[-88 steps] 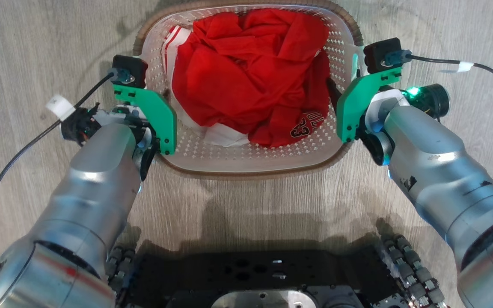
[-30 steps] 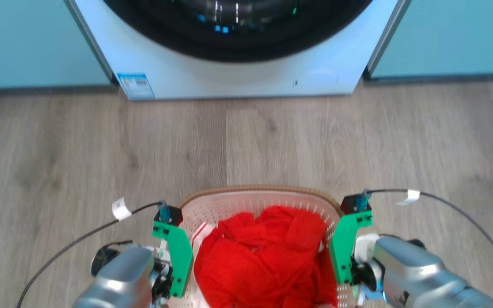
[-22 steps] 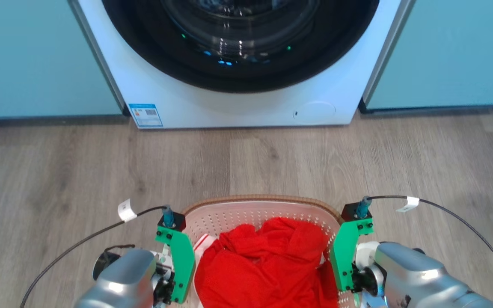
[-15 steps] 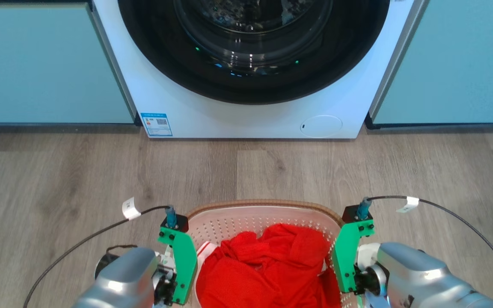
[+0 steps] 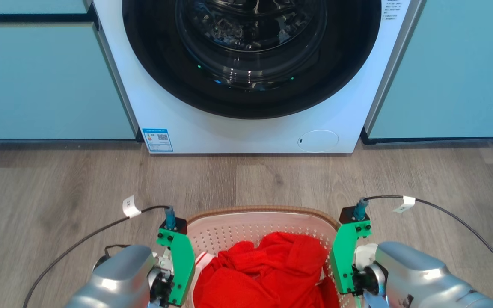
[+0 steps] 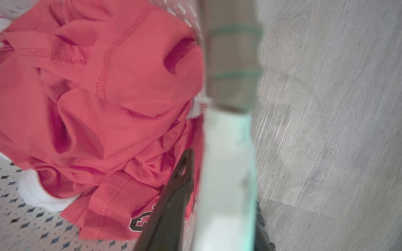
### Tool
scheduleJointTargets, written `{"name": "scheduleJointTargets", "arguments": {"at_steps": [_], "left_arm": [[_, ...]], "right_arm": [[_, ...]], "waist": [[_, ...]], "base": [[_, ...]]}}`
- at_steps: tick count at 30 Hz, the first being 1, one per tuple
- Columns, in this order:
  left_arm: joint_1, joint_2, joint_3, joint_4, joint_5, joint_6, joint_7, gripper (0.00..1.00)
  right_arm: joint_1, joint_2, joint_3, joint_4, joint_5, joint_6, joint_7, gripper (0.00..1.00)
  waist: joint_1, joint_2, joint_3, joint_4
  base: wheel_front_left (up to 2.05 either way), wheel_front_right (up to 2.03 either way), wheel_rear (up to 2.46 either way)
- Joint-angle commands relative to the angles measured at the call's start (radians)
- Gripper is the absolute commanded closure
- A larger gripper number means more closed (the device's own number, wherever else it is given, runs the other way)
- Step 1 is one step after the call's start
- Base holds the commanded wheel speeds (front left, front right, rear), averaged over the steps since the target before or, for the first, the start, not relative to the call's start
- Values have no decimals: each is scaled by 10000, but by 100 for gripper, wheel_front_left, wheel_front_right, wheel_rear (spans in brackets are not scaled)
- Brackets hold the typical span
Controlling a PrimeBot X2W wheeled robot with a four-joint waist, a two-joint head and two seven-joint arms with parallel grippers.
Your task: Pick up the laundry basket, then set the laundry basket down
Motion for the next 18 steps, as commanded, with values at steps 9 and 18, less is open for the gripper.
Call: {"name": "scheduleJointTargets", "arguments": {"at_steps": [9, 18], "left_arm": [[-553, 178, -188, -363, 46, -80, 260, 100], [-547, 178, -218, -310, 70, -80, 247, 100]], "right_arm": [[-602, 229, 74, -499, -88, 161, -108, 100], [-600, 203, 74, -511, -33, 161, -60, 100]], "waist": [[1, 0, -62, -55], [1, 0, -101, 9]], "base": [[0, 0, 0], [0, 0, 0]]}}
